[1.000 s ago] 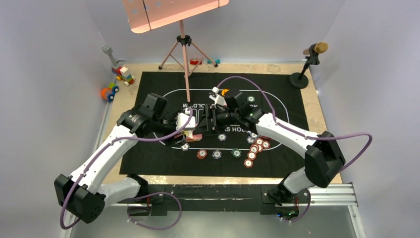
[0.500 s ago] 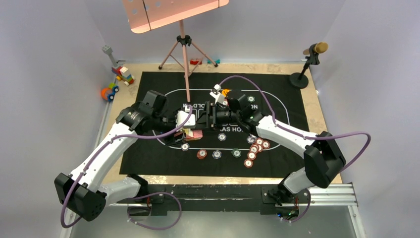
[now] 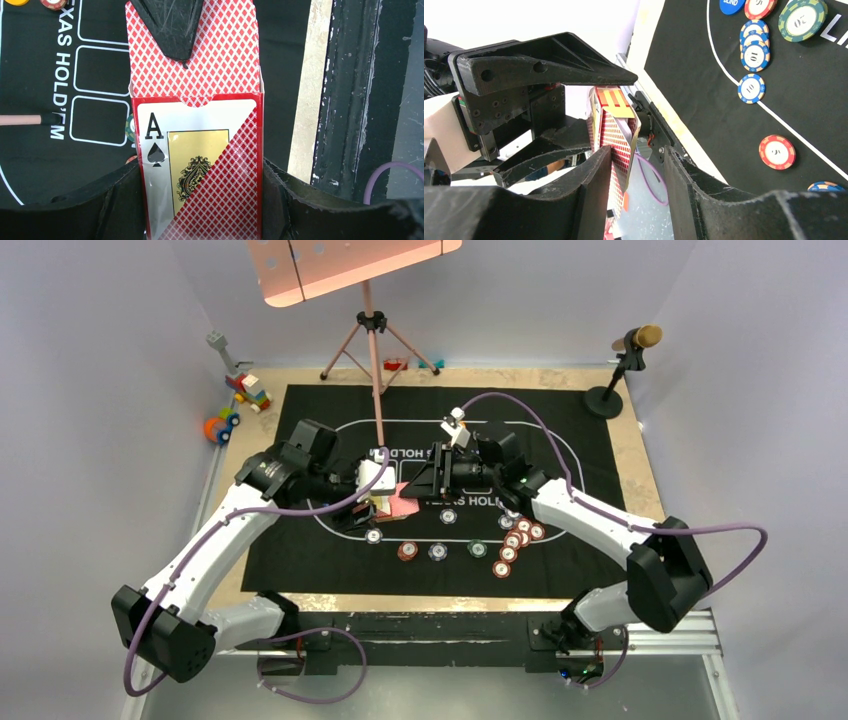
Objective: Distribute texas hold em gaming equipment
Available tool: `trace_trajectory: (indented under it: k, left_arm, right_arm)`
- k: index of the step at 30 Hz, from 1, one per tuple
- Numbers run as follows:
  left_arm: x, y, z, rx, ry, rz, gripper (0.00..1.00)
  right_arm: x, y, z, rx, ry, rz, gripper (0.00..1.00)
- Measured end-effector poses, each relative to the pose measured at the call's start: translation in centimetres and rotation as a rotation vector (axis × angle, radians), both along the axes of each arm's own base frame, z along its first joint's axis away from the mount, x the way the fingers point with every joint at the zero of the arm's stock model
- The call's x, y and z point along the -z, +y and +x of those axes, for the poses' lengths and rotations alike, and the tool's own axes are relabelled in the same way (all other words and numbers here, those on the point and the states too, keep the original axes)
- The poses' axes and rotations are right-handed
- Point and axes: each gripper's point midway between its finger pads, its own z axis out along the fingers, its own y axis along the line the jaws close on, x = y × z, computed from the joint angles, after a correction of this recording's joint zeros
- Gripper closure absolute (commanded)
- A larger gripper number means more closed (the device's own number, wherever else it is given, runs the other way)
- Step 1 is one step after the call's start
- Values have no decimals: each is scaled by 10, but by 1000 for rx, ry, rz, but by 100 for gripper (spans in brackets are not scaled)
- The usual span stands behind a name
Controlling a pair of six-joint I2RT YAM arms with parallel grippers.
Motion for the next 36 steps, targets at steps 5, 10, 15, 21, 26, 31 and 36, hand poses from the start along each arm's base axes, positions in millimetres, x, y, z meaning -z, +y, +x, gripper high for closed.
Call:
trace_trajectory:
  k: [5,10,15,21,26,31,36]
  left_arm:
    - [0,0,0,-5,6,-1,90]
    - [0,0,0,-7,8,-2,90]
    - [0,-1,-1,-10,13,-6,90]
    - [-1,-1,0,-10,10,-9,90]
    - [-1,-1,0,-11,10,-8,90]
    - [-1,-1,0,-11,9,-7,90]
    - [2,0,1,-15,10,1,90]
  right_arm:
    - [-2,-2,2,6,-4,6,63]
    - [-10,-12,5,31,-15,13,73]
    - [-20,-26,9,66,-35,24,83]
    - [-23,-39,11,93,-37,24,100]
    - [-24,-43,11,90,-27,26,100]
    - [-21,-48,11,94,-15,25,100]
    - [-23,-68,19,140,-11,38,100]
